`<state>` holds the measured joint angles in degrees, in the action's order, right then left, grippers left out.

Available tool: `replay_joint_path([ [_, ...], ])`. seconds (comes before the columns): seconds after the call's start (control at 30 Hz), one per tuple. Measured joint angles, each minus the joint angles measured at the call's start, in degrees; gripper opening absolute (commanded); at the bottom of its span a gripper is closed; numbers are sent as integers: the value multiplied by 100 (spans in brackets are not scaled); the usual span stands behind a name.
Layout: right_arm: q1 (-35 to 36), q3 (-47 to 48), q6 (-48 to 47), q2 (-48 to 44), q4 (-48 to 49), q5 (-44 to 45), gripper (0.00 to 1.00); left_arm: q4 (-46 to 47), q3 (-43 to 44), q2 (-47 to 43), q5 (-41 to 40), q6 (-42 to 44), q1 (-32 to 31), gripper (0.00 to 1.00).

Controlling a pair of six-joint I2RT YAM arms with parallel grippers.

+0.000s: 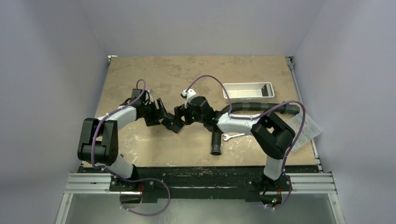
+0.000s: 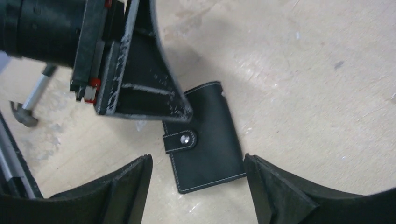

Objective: Put the credit cards into the card holder
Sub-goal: Move the card holder to the center of the board, then pick up the card holder from the center of the board.

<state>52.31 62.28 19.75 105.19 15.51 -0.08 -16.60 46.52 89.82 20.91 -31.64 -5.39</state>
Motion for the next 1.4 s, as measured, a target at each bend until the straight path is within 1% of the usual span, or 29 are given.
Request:
replay_joint_path([
  [0.07, -271, -199, 90, -55, 297, -402, 70, 127, -55, 2, 37, -98, -68, 70],
  [0.1, -378, -271, 129, -44, 400, -560, 69, 225, -118, -24, 50, -184, -87, 70],
  [0.17, -619, -350, 227, 68, 546, -885, 68, 476, -326, -151, 46, -326, -116, 67],
  [0.23, -800, -361, 345, 260, 678, -1165, 68, 730, -529, -258, 37, -472, -127, 61],
  [0.4, -960, -455, 496, 581, 839, -1611, 68, 1364, -887, -273, 81, -787, -170, 37],
  [0.6, -1054, -505, 577, 619, 876, -1805, 68, 1797, -1108, -201, 153, -837, -181, 0],
  [0.73, -1196, -557, 625, 619, 953, -1963, 68, 2085, -1176, -197, 284, -837, -188, 0],
  [0.87, -1379, -656, 730, 619, 1069, -2197, 72, 2430, -1296, -175, 507, -903, -190, 0],
  [0.97, -1495, -723, 791, 619, 1198, -2376, 75, 2747, -1399, -186, 817, -1008, -190, 0],
  [1.1, -1567, -765, 807, 619, 1283, -2616, 75, 3032, -1414, -385, 1246, -1088, -188, 0],
  [1.27, -1578, -881, 778, 573, 1480, -3084, 77, 3001, -1117, -638, 1661, -953, -181, 0],
  [1.4, -1580, -1008, 697, 411, 1711, -3510, 82, 2916, -802, -656, 1978, -723, -155, 0],
])
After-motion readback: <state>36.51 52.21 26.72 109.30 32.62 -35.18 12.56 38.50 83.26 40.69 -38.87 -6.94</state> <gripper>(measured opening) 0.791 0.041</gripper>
